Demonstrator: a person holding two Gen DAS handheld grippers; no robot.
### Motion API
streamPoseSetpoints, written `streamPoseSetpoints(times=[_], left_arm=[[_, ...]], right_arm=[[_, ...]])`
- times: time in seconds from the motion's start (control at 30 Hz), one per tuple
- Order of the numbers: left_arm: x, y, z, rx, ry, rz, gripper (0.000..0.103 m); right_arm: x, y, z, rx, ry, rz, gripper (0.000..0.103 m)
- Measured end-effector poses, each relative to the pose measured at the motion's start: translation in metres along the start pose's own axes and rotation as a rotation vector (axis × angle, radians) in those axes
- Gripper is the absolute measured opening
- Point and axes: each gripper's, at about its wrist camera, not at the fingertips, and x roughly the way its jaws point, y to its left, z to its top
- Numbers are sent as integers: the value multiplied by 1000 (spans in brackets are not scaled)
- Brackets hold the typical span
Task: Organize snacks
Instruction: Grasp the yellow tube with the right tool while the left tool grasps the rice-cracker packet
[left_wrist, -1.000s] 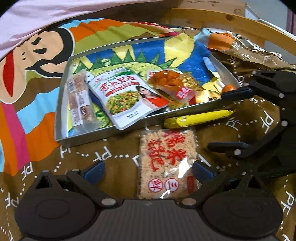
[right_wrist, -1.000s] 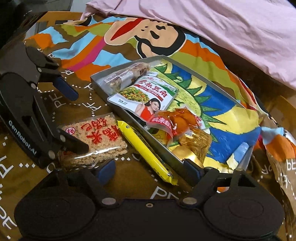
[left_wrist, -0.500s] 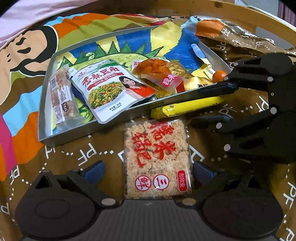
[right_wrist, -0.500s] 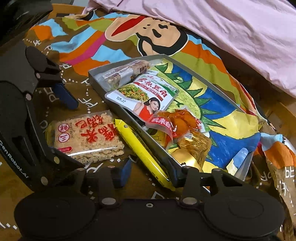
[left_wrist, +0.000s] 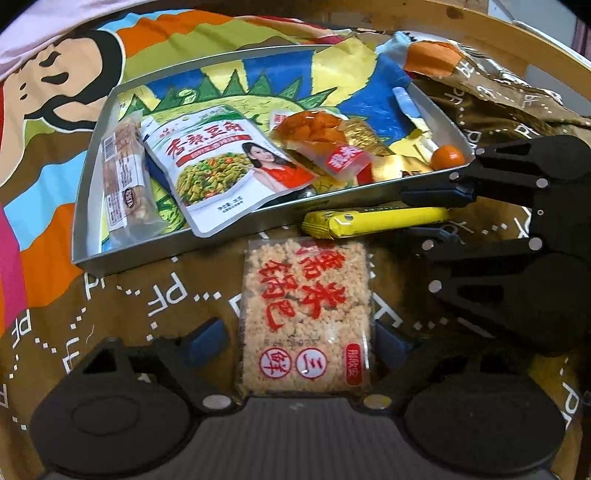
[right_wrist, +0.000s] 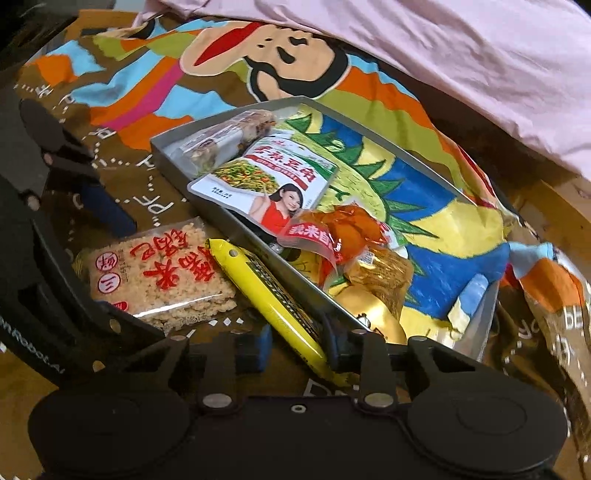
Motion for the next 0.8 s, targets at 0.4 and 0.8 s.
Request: streamPoseSetpoints(times=[0.4, 0.8], left_arm=[[-14, 12, -7, -188, 51, -44, 76], [-23, 17, -15, -328, 101, -4, 76]], right_arm=[[-40, -9, -2, 159, 69, -59, 22], [-83, -21, -18, 646, 111, 109, 14]])
